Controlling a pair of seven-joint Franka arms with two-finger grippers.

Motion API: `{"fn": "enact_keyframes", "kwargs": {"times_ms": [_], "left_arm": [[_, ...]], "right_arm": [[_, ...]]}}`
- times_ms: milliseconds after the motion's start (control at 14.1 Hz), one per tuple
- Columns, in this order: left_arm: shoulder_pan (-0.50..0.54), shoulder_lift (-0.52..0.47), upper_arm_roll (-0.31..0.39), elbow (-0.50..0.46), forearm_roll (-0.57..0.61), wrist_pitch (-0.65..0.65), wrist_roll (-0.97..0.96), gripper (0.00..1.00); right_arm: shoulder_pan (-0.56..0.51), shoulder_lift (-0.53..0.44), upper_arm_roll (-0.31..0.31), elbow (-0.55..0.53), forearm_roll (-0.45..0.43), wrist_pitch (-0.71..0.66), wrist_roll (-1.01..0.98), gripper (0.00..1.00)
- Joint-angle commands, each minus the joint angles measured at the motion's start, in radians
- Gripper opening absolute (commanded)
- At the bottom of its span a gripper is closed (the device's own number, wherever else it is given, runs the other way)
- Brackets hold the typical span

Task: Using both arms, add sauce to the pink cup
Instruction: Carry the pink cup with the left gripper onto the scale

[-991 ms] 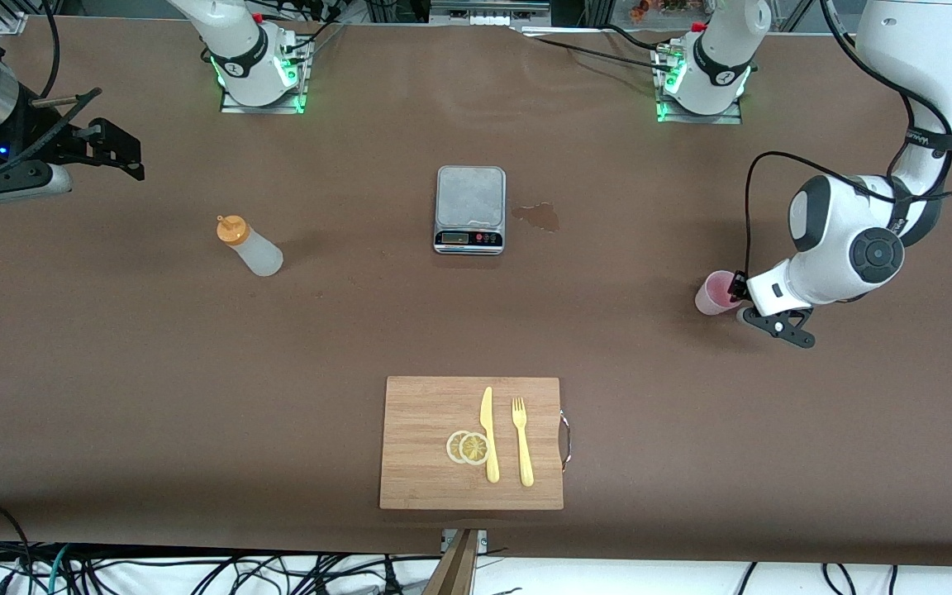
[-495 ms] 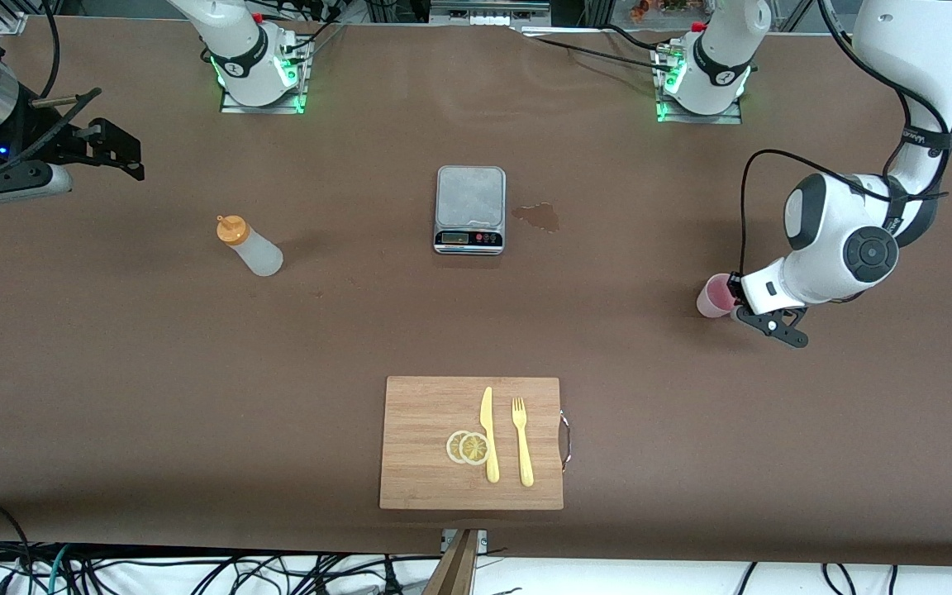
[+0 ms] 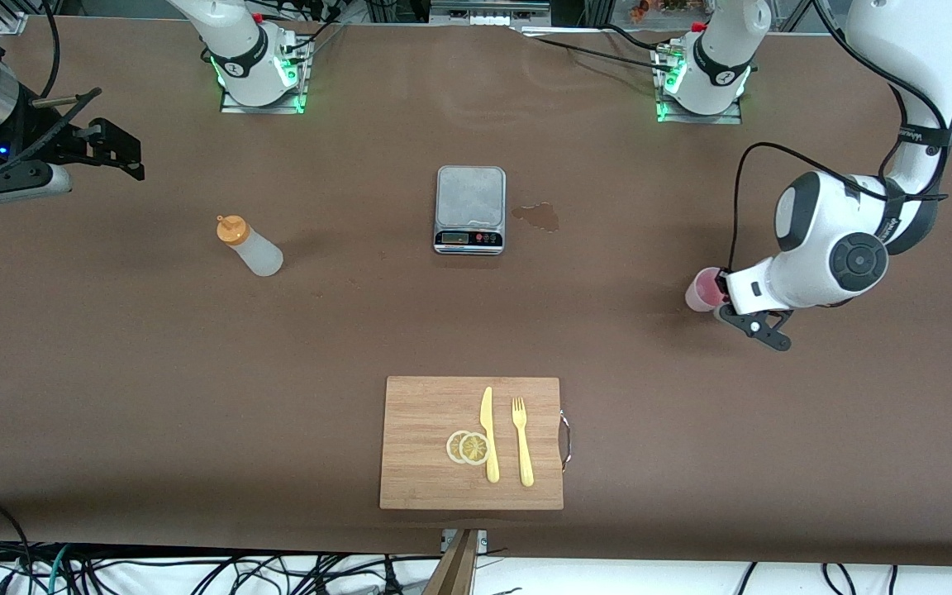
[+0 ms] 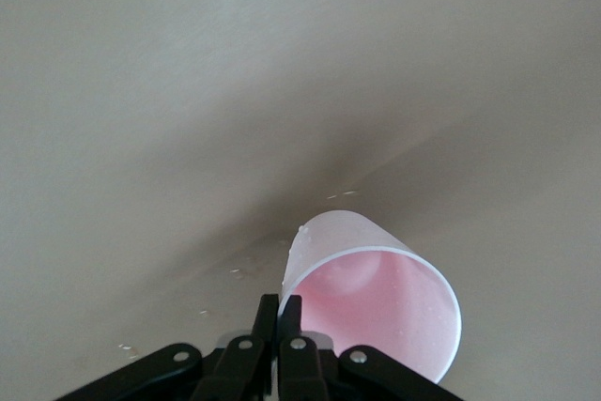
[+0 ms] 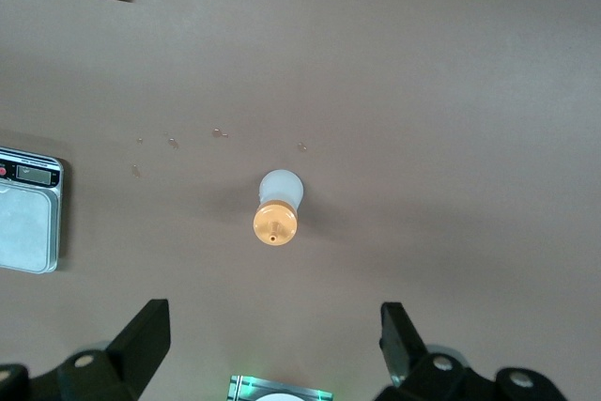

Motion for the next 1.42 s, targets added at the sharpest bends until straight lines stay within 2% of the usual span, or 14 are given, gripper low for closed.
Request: {"fn": "enact_keyframes", "kwargs": {"times_ms": [0, 142, 354, 566, 779, 991, 1132, 1345], "left_arm": [[-0.008, -0.012, -0.051, 0.059, 0.007, -0.082, -0.038, 0.0], [-0.008, -0.02, -0.143, 0.089, 0.004, -0.126, -0.163, 0.0], [-0.012, -0.014, -0.322, 0.097, 0.004, -0.139, -0.494, 0.0], [-0.041, -0.009, -0.448, 0.099, -0.042, -0.128, -0.729, 0.0], [-0.216, 0.028, -0.456, 0.099, -0.042, -0.044, -0.965, 0.0], [-0.34, 0.089, -0.451, 0.099, 0.006, 0.036, -1.139, 0.0], [-0.357, 0.118, -0.453, 0.09, 0.051, 0.041, -1.173, 0.0], [-0.386, 0.167, -0.454, 0.094, 0.053, 0.097, -1.194, 0.0]], "right_arm": [[-0.006, 0.004, 0.003, 0.016, 0.016, -0.008, 0.011, 1.0], [-0.004, 0.004, 0.003, 0.016, 0.016, -0.01, 0.011, 1.0], [-0.004, 0.004, 0.003, 0.016, 0.016, -0.011, 0.011, 1.0], [-0.003, 0.002, 0.004, 0.016, 0.012, -0.007, 0.011, 1.0], [-0.003, 0.004, 0.004, 0.016, 0.004, -0.008, 0.011, 1.0], [-0.006, 0.004, 0.003, 0.016, 0.005, -0.013, 0.008, 1.0], [-0.006, 0.004, 0.003, 0.016, 0.001, -0.013, 0.003, 1.0], [-0.009, 0.005, 0.001, 0.016, 0.001, -0.017, -0.014, 1.0]]}}
